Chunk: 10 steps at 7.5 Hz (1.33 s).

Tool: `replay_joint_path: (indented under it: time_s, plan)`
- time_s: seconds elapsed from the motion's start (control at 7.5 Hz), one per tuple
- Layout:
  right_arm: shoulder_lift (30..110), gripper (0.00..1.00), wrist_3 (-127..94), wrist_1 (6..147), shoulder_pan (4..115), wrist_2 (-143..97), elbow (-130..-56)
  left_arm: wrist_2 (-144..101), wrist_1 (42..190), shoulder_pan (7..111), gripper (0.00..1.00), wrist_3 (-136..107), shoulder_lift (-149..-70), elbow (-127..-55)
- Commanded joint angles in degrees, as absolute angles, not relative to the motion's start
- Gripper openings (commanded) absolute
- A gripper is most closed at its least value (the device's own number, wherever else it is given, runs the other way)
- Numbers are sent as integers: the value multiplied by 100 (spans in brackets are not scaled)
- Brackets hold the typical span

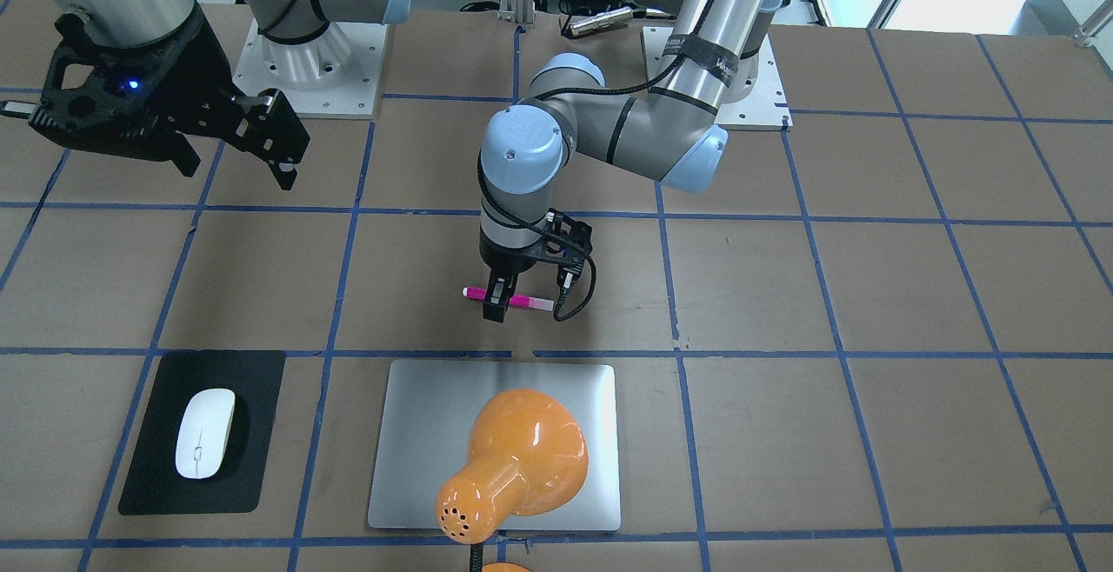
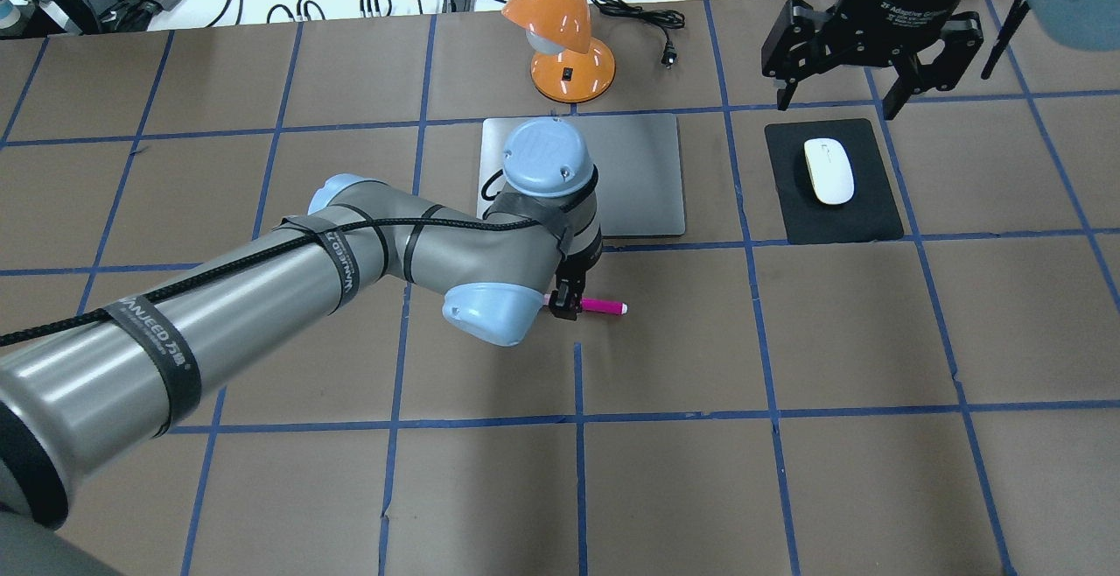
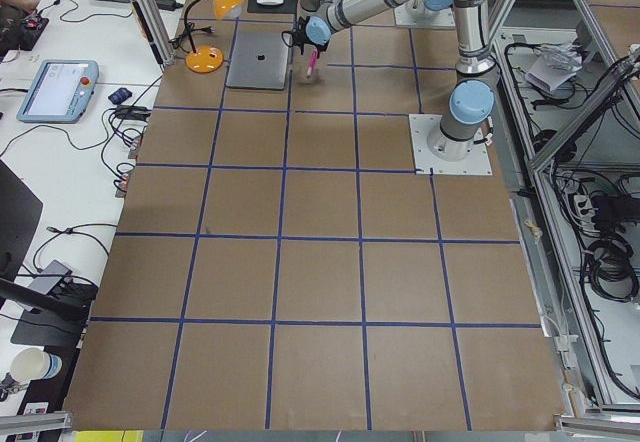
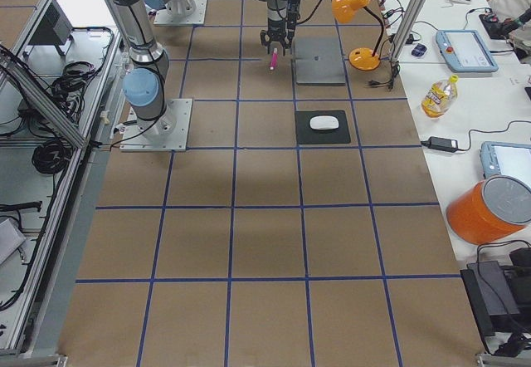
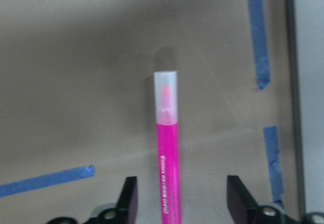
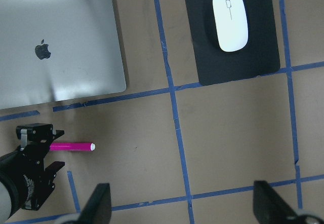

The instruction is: Place pen and mouse around notebook

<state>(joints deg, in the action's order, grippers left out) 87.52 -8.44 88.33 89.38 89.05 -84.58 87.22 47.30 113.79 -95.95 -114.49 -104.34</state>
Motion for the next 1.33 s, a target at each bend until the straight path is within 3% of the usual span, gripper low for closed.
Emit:
replay_joint_path:
  time_s: [0.0, 0.53, 1.2]
  plan:
    - [8754, 100, -844, 8833, 8938, 8903, -8464, 8719, 4799, 10770, 100, -7699, -11163, -10424]
    - [8745, 100, -844, 8833, 8938, 8903, -8464, 8701, 5657, 9530, 100, -3858, -10426, -10293]
    - [8745, 100, -844, 8833, 8938, 8912, -8464, 8754, 7661, 8782, 100, -1394, -9468, -9888]
